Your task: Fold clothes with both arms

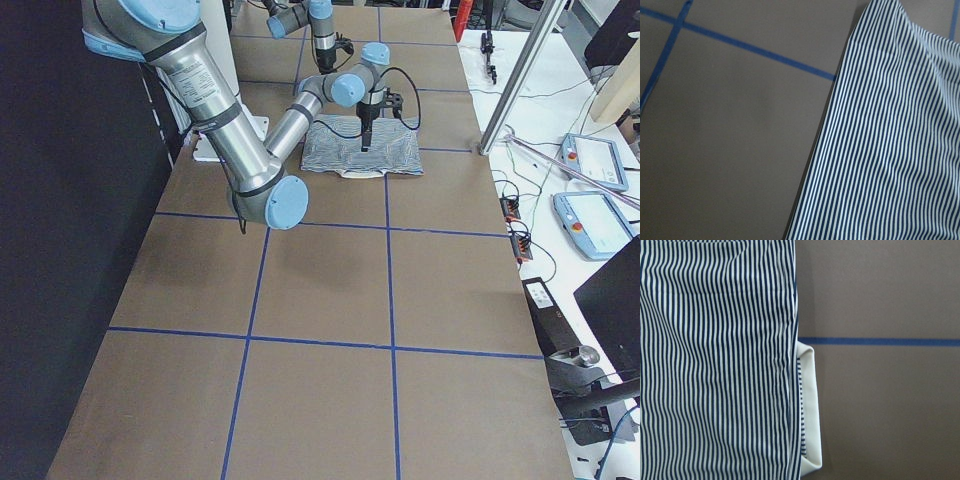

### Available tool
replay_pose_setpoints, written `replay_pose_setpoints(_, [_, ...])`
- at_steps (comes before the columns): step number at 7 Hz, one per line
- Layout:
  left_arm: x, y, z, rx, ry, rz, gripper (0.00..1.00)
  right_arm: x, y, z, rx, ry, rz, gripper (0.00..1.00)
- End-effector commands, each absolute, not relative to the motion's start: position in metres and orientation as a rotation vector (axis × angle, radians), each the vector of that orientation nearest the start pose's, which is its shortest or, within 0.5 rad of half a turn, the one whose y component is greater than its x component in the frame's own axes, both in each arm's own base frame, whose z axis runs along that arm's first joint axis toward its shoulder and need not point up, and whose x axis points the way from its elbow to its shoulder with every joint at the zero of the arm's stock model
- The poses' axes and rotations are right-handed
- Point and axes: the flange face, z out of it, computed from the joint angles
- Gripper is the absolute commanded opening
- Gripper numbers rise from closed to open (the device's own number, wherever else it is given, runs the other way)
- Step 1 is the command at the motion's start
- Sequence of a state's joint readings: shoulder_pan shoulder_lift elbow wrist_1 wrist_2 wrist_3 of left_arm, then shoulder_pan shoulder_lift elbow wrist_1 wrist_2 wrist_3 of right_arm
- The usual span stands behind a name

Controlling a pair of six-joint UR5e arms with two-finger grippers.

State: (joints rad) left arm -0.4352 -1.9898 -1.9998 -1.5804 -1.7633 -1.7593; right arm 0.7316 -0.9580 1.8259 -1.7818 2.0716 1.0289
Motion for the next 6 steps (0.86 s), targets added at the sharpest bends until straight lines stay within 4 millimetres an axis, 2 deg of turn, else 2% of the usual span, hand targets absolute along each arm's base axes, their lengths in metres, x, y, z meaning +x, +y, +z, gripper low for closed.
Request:
replay_pose_setpoints(1, [0.525, -0.315, 0.263, -0.129, 0.802, -0.602, 1.00, -0.413, -0.435, 0.226, -0.053, -0.813, 0.106, 1.00])
replay_pose_setpoints(2, [0.541, -0.324, 0.266, -0.097, 0.782, -0.620, 1.00, -0.422, -0.423, 0.225, -0.030, -0.803, 0.094, 1.00])
replay_pose_setpoints(3, [0.544, -0.324, 0.273, -0.083, 0.769, -0.625, 1.00, -0.425, -0.420, 0.224, -0.031, -0.803, 0.091, 1.00])
replay_pose_setpoints(4, [0.547, -0.319, 0.275, -0.088, 0.765, -0.629, 1.00, -0.426, -0.419, 0.224, -0.031, -0.803, 0.089, 1.00])
replay_pose_setpoints(5, [0.558, -0.307, 0.282, -0.102, 0.746, -0.623, 0.99, -0.427, -0.418, 0.223, -0.030, -0.804, 0.086, 1.00])
replay_pose_setpoints(6, [0.557, -0.306, 0.282, -0.103, 0.745, -0.624, 0.99, -0.427, -0.418, 0.223, -0.030, -0.805, 0.086, 1.00])
